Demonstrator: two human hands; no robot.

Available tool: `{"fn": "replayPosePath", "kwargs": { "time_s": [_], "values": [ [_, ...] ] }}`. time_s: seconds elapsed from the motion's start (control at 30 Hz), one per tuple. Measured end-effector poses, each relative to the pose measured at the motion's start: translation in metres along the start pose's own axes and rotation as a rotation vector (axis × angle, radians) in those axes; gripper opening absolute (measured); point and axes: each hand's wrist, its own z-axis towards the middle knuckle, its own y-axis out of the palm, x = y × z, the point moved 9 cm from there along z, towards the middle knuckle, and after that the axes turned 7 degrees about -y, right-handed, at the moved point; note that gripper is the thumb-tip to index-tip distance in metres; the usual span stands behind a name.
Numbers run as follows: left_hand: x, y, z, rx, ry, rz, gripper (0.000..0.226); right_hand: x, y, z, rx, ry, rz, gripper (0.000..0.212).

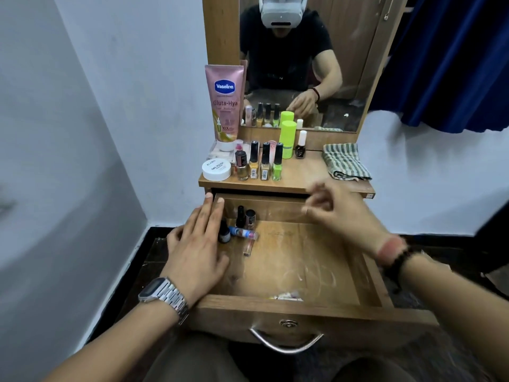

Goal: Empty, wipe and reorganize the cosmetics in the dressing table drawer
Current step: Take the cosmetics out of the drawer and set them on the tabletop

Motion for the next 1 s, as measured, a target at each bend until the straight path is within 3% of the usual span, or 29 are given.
{"fn": "replayPosePath", "kwargs": {
  "time_s": [0.17, 0.37, 0.6, 0.87, 1.0],
  "values": [
    [-0.004, 0.007, 0.006, -0.081, -0.047, 0.005, 0.093, -0.001, 0.033, -0.082, -0.193, 0.061, 0.042, 0.028],
    [0.003, 0.016, 0.039, -0.104, -0.076, 0.052, 0.046, 0.001, 0.042, -0.098, -0.198, 0.095, 0.024, 0.019],
    [0.008, 0.033, 0.066, -0.172, -0.008, 0.253, 0.032, 0.006, 0.041, -0.099, -0.199, 0.13, 0.043, 0.015],
    [0.013, 0.027, 0.061, -0.186, 0.064, 0.272, 0.017, 0.002, 0.045, -0.096, -0.236, 0.116, 0.031, 0.012],
    [0.035, 0.001, 0.048, -0.094, 0.166, 0.257, 0.015, 0.004, 0.048, -0.094, -0.262, 0.124, 0.064, 0.014]
  ]
}}
